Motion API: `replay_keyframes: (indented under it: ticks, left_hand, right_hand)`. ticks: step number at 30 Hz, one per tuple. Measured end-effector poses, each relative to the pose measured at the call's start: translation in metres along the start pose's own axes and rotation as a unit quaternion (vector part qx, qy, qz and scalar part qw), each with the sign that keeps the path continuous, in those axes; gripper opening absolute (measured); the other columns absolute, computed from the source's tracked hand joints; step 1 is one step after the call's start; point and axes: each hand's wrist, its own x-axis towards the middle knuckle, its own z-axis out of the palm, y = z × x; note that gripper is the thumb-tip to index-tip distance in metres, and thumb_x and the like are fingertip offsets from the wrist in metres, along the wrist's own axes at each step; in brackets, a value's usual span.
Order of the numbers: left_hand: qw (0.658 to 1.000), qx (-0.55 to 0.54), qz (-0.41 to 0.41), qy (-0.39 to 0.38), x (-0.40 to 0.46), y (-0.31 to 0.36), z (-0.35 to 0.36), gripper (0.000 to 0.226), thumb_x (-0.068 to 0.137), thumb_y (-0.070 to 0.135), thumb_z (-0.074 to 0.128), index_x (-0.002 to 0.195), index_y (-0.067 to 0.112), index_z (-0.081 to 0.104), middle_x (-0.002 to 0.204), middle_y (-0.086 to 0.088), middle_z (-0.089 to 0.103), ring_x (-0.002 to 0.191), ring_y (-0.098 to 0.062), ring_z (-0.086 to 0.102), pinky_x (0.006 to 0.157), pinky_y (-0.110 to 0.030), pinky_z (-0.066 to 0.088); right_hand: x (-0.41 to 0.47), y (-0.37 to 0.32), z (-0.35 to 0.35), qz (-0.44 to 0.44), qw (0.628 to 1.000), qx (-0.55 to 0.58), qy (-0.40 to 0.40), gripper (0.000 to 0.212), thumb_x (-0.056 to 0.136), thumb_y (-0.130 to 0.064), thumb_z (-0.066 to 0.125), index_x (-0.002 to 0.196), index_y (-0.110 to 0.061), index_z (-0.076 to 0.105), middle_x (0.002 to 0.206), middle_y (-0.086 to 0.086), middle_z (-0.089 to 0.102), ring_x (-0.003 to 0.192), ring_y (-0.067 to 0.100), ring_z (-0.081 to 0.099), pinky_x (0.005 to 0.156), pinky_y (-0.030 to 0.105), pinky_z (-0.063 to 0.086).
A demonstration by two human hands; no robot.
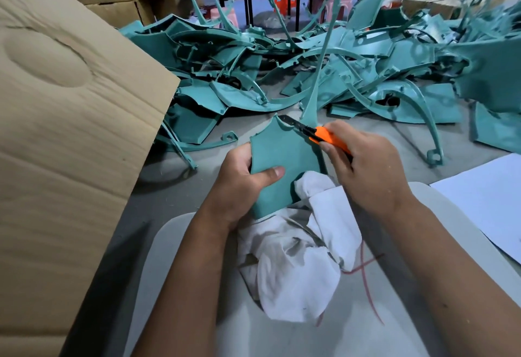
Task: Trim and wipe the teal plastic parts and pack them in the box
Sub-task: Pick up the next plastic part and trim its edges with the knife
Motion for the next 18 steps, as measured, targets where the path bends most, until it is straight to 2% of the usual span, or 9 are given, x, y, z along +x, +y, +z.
replay_keyframes:
  ticks: [3, 7, 10, 13, 15, 18]
  left_hand:
    - [1.000, 0.010, 0.007, -0.022, 0.001, -0.002, -0.001, 0.035, 0.080, 0.007, 0.070, 0.115, 0.015, 0.069, 0.112, -0.004, 0.077, 0.104, -0.023, 0.074, 0.085, -0.033, 0.059]
    - [1.000, -0.001, 0.004, -0.016, 0.004, -0.001, -0.002, 0.031, 0.082, 0.009, 0.070, 0.112, 0.015, 0.071, 0.110, -0.003, 0.078, 0.101, -0.023, 0.075, 0.082, -0.033, 0.060]
    - [0.995, 0.040, 0.050, 0.078, 0.006, -0.002, -0.006, 0.023, 0.086, 0.009, 0.070, 0.108, 0.015, 0.071, 0.105, 0.000, 0.079, 0.095, -0.017, 0.075, 0.079, -0.030, 0.059]
    - [0.947, 0.203, 0.102, 0.227, 0.009, -0.005, -0.015, 0.023, 0.079, 0.023, 0.074, 0.101, 0.020, 0.071, 0.097, 0.004, 0.077, 0.089, -0.018, 0.074, 0.079, -0.040, 0.061]
    - [0.936, 0.219, 0.126, 0.244, 0.010, -0.003, -0.020, 0.024, 0.077, 0.023, 0.077, 0.101, 0.021, 0.073, 0.096, 0.008, 0.076, 0.087, -0.014, 0.073, 0.077, -0.041, 0.062]
    - [0.938, 0.233, 0.154, 0.204, 0.011, -0.002, -0.022, 0.026, 0.078, 0.022, 0.079, 0.104, 0.022, 0.074, 0.096, 0.010, 0.077, 0.087, -0.010, 0.074, 0.076, -0.034, 0.062]
  right_hand:
    - [0.000, 0.003, -0.001, 0.015, 0.998, -0.047, 0.025, 0.028, 0.108, -0.042, 0.046, 0.108, -0.018, 0.061, 0.071, -0.003, 0.054, 0.058, 0.029, 0.046, 0.053, 0.033, 0.028]
    - [0.000, -0.006, 0.001, 0.032, 0.994, -0.078, 0.063, 0.032, 0.109, -0.041, 0.044, 0.109, -0.016, 0.063, 0.077, 0.002, 0.062, 0.060, 0.029, 0.047, 0.054, 0.032, 0.028]
    - [0.003, -0.008, 0.001, 0.050, 0.991, -0.053, 0.111, 0.025, 0.111, -0.032, 0.049, 0.112, -0.012, 0.063, 0.078, 0.003, 0.063, 0.061, 0.029, 0.051, 0.052, 0.036, 0.035]
    - [0.002, 0.000, -0.002, 0.060, 0.992, -0.007, 0.115, 0.018, 0.109, -0.024, 0.051, 0.111, -0.008, 0.059, 0.070, 0.002, 0.056, 0.056, 0.030, 0.049, 0.051, 0.042, 0.041]
    - [0.000, 0.002, -0.001, 0.067, 0.993, -0.011, 0.097, 0.017, 0.108, -0.024, 0.053, 0.111, -0.008, 0.059, 0.069, 0.000, 0.054, 0.056, 0.029, 0.049, 0.052, 0.039, 0.038]
    - [0.000, -0.001, 0.002, 0.057, 0.996, -0.001, 0.065, 0.019, 0.107, -0.025, 0.055, 0.112, -0.008, 0.061, 0.070, 0.001, 0.057, 0.057, 0.030, 0.050, 0.053, 0.038, 0.037]
